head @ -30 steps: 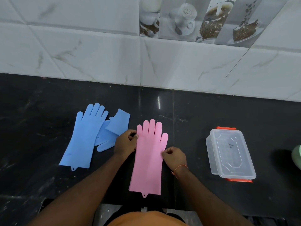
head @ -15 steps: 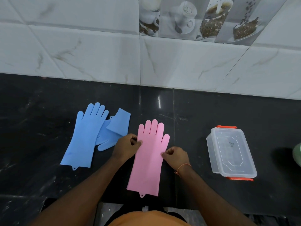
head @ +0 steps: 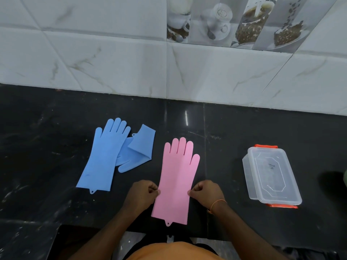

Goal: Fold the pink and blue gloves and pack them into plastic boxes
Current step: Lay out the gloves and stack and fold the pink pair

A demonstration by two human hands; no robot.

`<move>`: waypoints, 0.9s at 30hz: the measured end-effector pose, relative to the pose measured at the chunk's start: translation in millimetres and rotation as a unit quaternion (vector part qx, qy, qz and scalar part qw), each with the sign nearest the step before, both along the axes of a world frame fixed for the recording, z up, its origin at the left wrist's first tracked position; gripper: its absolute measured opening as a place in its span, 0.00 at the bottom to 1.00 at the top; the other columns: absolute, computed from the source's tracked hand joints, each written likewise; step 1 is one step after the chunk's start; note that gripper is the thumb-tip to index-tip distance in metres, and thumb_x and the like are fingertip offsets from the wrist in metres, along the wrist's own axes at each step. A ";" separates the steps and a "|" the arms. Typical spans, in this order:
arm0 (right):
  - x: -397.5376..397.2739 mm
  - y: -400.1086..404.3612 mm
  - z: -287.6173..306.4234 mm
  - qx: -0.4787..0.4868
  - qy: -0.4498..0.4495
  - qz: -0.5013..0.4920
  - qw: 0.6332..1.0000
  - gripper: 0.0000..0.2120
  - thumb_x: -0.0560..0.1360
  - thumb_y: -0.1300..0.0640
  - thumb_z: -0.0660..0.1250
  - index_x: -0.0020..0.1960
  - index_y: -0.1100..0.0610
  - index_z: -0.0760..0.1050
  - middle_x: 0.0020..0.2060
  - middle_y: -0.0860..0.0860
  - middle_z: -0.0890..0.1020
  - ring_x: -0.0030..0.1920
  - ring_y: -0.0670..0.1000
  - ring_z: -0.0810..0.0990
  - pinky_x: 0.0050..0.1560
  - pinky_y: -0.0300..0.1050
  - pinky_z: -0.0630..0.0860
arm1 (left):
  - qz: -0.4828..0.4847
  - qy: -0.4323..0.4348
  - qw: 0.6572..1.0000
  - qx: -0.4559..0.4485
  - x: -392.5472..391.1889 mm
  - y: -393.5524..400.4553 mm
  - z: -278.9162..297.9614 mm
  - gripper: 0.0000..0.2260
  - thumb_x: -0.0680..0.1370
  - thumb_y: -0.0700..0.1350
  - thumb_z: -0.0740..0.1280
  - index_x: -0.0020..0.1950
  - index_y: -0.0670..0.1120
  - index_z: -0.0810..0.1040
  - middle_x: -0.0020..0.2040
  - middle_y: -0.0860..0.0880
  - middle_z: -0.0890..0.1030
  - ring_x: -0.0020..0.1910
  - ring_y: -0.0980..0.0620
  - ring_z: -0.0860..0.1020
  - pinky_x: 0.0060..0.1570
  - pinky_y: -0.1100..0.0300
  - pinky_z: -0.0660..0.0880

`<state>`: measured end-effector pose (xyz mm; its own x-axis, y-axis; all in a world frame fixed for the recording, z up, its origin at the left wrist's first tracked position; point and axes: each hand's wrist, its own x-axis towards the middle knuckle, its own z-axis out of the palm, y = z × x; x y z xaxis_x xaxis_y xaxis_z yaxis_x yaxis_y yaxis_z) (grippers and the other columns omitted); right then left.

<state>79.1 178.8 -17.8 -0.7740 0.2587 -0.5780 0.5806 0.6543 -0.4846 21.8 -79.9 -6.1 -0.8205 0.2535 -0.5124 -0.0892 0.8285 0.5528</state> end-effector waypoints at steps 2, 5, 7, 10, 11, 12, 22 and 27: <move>4.8 1.2 5.2 0.003 0.022 0.036 0.999 0.11 0.77 0.45 0.73 0.42 0.50 0.85 0.38 0.43 0.85 0.40 0.44 0.83 0.46 0.37 0.81 | -0.015 0.013 1.000 -0.007 -5.8 -2.9 -4.8 0.04 0.82 0.52 0.73 0.50 0.54 0.86 0.44 0.58 0.86 0.44 0.61 0.84 0.46 0.69 0.78; 19.3 9.2 12.8 0.073 0.137 0.146 0.977 0.06 0.79 0.47 0.69 0.47 0.47 0.83 0.45 0.40 0.80 0.46 0.44 0.78 0.50 0.37 0.78 | -0.094 0.071 0.992 -0.040 -6.8 -15.6 13.9 0.07 0.82 0.51 0.71 0.60 0.56 0.84 0.54 0.61 0.84 0.49 0.63 0.81 0.54 0.68 0.77; 29.2 15.1 12.5 0.115 0.209 0.246 0.939 0.05 0.80 0.49 0.67 0.53 0.45 0.82 0.50 0.41 0.79 0.51 0.44 0.75 0.52 0.41 0.79 | -0.160 0.097 0.982 0.000 -9.9 -30.8 17.3 0.09 0.82 0.47 0.71 0.61 0.57 0.82 0.58 0.62 0.81 0.53 0.64 0.79 0.55 0.68 0.76; 36.1 19.6 1.3 0.149 0.252 0.357 0.887 0.13 0.80 0.48 0.66 0.62 0.47 0.82 0.57 0.44 0.81 0.56 0.45 0.77 0.54 0.40 0.80 | -0.249 0.254 0.933 -0.054 -71.0 -6.9 -125.3 0.16 0.82 0.63 0.65 0.67 0.61 0.78 0.67 0.59 0.78 0.72 0.52 0.74 0.67 0.46 0.75; 36.1 20.2 -1.8 0.161 0.266 0.372 0.875 0.14 0.80 0.48 0.67 0.63 0.48 0.82 0.58 0.44 0.82 0.56 0.46 0.78 0.54 0.40 0.81 | -0.249 0.308 0.915 -0.077 -91.2 22.5 -156.2 0.22 0.80 0.71 0.59 0.70 0.63 0.73 0.70 0.58 0.74 0.77 0.43 0.69 0.69 0.33 0.70; 35.0 20.5 -4.9 0.168 0.280 0.381 0.865 0.14 0.80 0.47 0.66 0.63 0.48 0.83 0.57 0.44 0.82 0.56 0.46 0.79 0.53 0.40 0.81 | -0.238 0.280 0.926 -0.086 -101.1 58.6 -162.5 0.25 0.79 0.73 0.54 0.71 0.62 0.70 0.70 0.55 0.71 0.76 0.38 0.68 0.67 0.28 0.65; 32.0 19.5 -20.5 0.213 0.330 0.412 0.822 0.10 0.81 0.47 0.64 0.57 0.45 0.83 0.53 0.44 0.83 0.51 0.49 0.78 0.41 0.46 0.80 | -0.131 0.300 0.935 -0.135 -45.5 142.7 4.7 0.23 0.85 0.57 0.48 0.76 0.49 0.65 0.76 0.43 0.68 0.74 0.38 0.67 0.76 0.36 0.60; 36.0 13.8 -23.7 0.229 0.325 0.404 0.824 0.07 0.79 0.49 0.70 0.56 0.45 0.82 0.56 0.44 0.81 0.53 0.50 0.79 0.41 0.46 0.78 | -0.167 0.333 0.916 -0.148 -44.3 141.4 0.2 0.24 0.85 0.58 0.50 0.78 0.49 0.64 0.78 0.42 0.67 0.76 0.37 0.66 0.77 0.35 0.58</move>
